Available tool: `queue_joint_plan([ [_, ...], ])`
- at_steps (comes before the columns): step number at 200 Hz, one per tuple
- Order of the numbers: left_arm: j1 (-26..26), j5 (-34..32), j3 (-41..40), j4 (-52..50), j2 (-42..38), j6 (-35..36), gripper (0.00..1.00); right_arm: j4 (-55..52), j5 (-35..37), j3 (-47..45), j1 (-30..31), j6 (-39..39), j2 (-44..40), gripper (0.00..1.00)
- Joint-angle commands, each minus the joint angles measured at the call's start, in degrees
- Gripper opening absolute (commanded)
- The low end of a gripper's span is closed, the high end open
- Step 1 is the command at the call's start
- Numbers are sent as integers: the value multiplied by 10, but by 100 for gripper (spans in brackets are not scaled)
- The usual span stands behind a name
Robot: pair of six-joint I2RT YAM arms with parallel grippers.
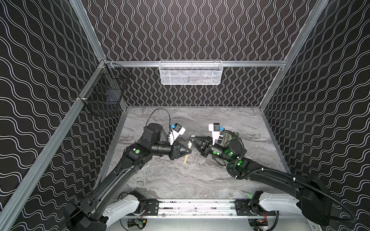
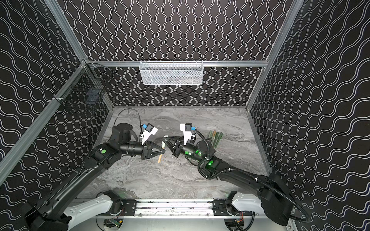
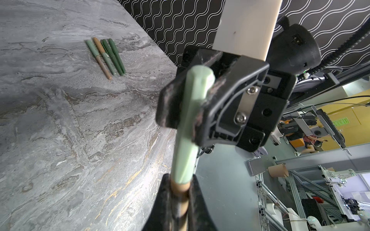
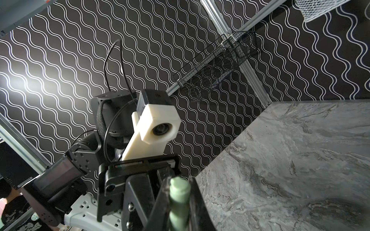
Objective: Insert pens into pen caps
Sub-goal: Put on the pen cap to the pen.
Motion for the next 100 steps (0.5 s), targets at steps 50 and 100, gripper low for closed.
queue_joint_plan([
  [50,25,-46,6,557,6,-86,0,-104,-142,-30,18,-2,28,0],
  [100,35,-28,19,569,14,-94,0,-121,-130,-22,25,-15,31,0],
])
